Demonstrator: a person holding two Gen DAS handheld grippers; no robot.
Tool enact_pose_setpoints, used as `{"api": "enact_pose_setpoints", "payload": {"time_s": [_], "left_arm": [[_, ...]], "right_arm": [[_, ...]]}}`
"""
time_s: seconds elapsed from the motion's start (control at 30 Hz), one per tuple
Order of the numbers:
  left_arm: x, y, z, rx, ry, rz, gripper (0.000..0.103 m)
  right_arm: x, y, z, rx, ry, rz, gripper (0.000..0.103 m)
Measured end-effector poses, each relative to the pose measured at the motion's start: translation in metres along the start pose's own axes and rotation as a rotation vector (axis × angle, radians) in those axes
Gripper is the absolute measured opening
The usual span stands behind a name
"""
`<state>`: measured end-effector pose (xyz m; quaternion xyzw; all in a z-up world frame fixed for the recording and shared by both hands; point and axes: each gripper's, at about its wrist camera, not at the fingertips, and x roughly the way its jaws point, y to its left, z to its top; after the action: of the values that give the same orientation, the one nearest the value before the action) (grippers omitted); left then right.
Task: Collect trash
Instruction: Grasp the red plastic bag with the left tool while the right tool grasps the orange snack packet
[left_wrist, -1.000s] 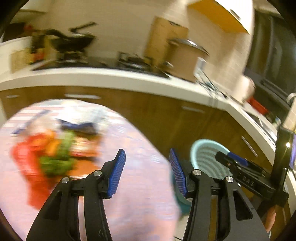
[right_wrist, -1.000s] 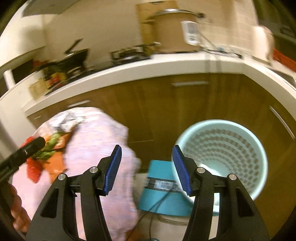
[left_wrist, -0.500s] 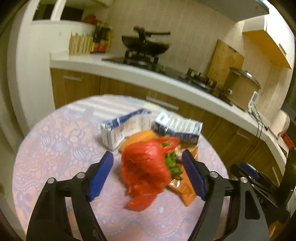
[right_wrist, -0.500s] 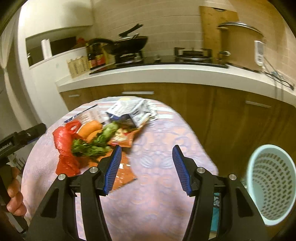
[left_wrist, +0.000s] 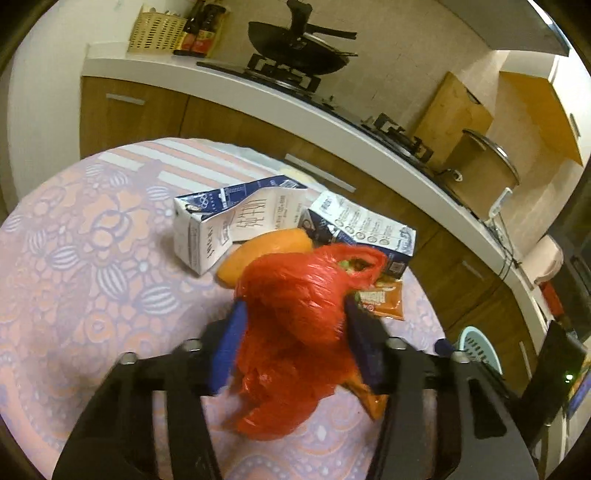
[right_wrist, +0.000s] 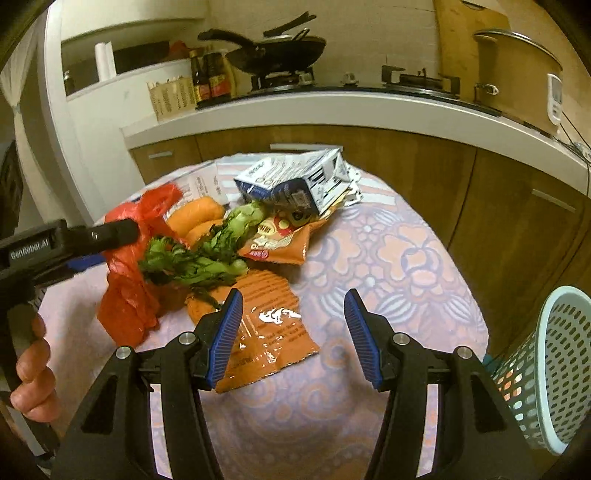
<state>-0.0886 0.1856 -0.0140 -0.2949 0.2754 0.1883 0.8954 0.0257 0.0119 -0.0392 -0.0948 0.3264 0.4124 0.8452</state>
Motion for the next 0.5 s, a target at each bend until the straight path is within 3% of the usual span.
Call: {"api": "enact_pose_setpoints", "payload": {"time_s": [0.07, 0.1, 0.17, 0.5], "left_arm": [[-0.004, 0.0, 0.0, 0.001, -0.008, -0.028, 0.025], [-0.006, 0.0, 0.0, 0.0, -0.01, -0.039, 0.021], [-0.012, 0.001, 0.0, 0.006, -0.024, -0.029, 0.02], [-0.044, 0.012, 0.006, -0.007, -0.095, -0.044, 0.018]], "right_arm": [[0.002, 0.004, 0.0, -0.014, 0.015, 0.007, 0.064], [0.003, 0.005, 0.0, -0.018, 0.02, 0.013, 0.068], [0.005, 0.008, 0.001, -0.026, 0.033, 0.027, 0.077], [0.036, 0.028, 0.003, -0.119, 0.163, 0.019, 0.091]]}}
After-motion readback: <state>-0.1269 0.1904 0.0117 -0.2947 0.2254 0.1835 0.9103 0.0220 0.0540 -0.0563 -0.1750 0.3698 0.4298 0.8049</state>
